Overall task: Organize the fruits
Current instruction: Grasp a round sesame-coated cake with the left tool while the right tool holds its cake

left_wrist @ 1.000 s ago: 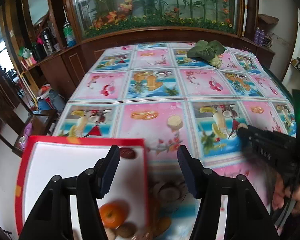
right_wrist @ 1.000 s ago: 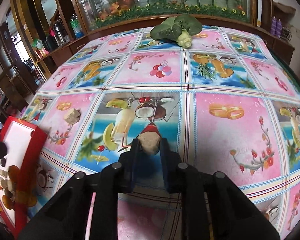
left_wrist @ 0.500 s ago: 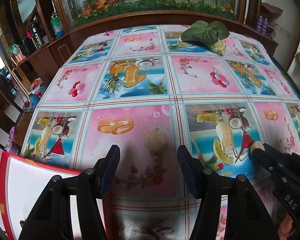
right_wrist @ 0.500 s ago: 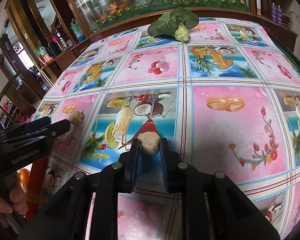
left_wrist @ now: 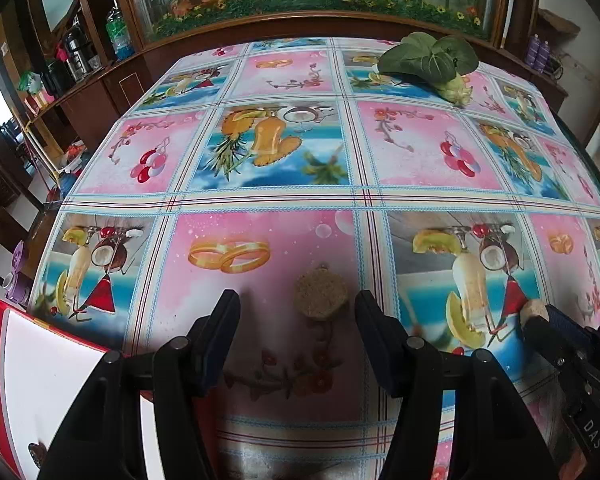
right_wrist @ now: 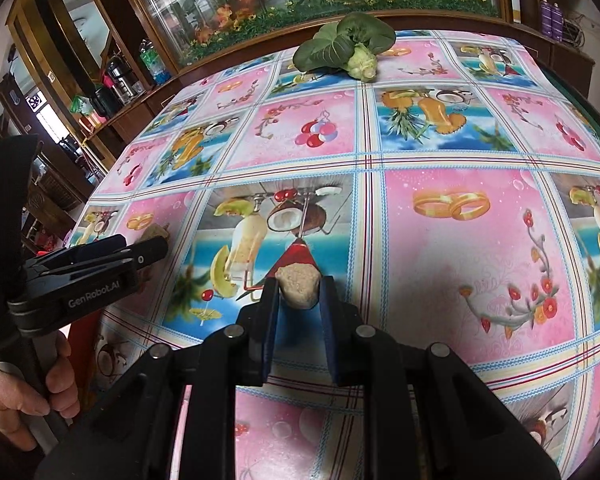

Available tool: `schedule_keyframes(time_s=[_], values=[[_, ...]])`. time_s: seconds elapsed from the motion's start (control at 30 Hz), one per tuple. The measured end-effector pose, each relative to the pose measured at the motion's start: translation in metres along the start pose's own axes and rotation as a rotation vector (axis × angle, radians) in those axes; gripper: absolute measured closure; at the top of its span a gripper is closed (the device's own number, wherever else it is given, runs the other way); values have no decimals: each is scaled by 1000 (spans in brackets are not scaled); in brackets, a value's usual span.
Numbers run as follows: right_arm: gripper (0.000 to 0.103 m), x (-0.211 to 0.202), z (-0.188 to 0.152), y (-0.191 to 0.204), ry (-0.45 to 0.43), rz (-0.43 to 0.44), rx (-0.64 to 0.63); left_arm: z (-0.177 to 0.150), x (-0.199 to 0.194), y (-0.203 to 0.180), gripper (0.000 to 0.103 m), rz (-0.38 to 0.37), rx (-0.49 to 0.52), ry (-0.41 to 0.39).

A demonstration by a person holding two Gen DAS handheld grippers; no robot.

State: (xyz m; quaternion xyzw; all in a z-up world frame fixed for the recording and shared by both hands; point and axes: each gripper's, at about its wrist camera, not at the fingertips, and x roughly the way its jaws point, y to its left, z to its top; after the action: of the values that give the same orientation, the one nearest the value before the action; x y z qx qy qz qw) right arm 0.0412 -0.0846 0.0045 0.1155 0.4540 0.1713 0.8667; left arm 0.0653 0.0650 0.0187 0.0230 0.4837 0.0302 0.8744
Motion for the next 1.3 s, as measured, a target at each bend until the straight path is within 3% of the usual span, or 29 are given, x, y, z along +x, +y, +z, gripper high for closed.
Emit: schedule_keyframes(time_s=[0.53,0.7,0.83,1.03,1.3], values=[[81,0,0,0,0,0,0,8,10,1,45,-16,-45,-11],[81,0,0,0,1,0,-1,8,9,-2,58,-50,-48,-19],[81,0,0,0,1,1,0,8,7,-8,76,-68,-24,-29],[81,0,1,0,1,4,-1,0,1,-14,76,-86,-8,-19],[80,1,1,-2,7,20,1,-43,-27,-35,76,-115,36,-34]])
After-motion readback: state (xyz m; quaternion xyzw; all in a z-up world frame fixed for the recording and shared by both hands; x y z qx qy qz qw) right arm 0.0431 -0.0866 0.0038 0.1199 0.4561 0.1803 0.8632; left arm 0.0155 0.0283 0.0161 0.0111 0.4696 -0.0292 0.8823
